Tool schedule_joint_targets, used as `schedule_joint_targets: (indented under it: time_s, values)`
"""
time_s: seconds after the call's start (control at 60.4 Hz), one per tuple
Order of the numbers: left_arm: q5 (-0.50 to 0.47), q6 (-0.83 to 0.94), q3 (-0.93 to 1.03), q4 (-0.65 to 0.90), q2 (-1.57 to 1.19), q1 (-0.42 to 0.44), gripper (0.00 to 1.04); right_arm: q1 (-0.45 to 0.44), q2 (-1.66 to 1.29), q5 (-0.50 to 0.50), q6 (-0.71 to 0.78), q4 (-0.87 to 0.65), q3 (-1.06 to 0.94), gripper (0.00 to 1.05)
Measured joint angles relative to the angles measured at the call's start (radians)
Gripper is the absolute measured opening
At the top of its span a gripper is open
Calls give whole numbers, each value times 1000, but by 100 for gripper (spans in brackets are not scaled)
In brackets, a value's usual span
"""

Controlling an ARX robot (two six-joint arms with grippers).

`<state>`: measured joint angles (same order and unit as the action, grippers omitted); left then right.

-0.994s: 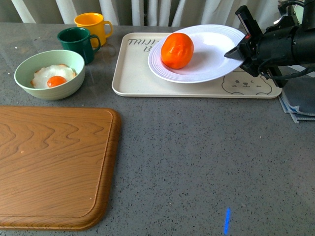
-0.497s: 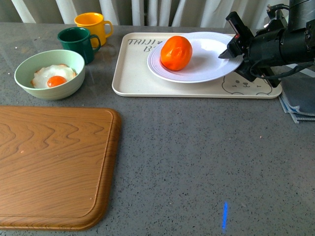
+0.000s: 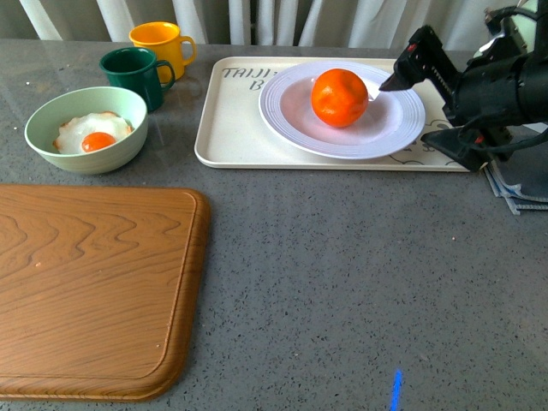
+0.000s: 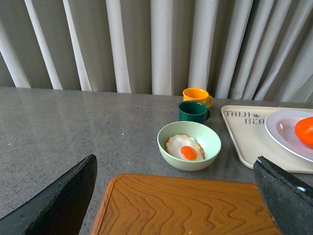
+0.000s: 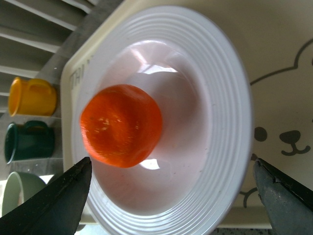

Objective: Place orange and plate with both arms

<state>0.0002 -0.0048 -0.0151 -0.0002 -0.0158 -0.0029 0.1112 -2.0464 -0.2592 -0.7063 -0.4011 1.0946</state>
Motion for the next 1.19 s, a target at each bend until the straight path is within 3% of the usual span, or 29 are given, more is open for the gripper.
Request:
schedule_joint_targets:
  time_s: [0.331,0.431,0.514,0.629,0.895,1.193]
  values:
    - [0,0,0,0,0,0,96,29,433,-20,174,-6,-278,96]
    - [0,0,0,0,0,0,96,79,549,303,401,-327,-459,80]
    - [0,0,0,0,0,0,96,81,694,420,551,-436,-612,66]
    - [0,0,0,0,0,0,96,48,870,416,647,-437,-755,47]
    - [0,0,0,0,0,0,96,-6,1030,360,694,-415,-908,1]
    - [0,0,0,0,0,0,96,-108,1229,266,700,-316,-1007,2]
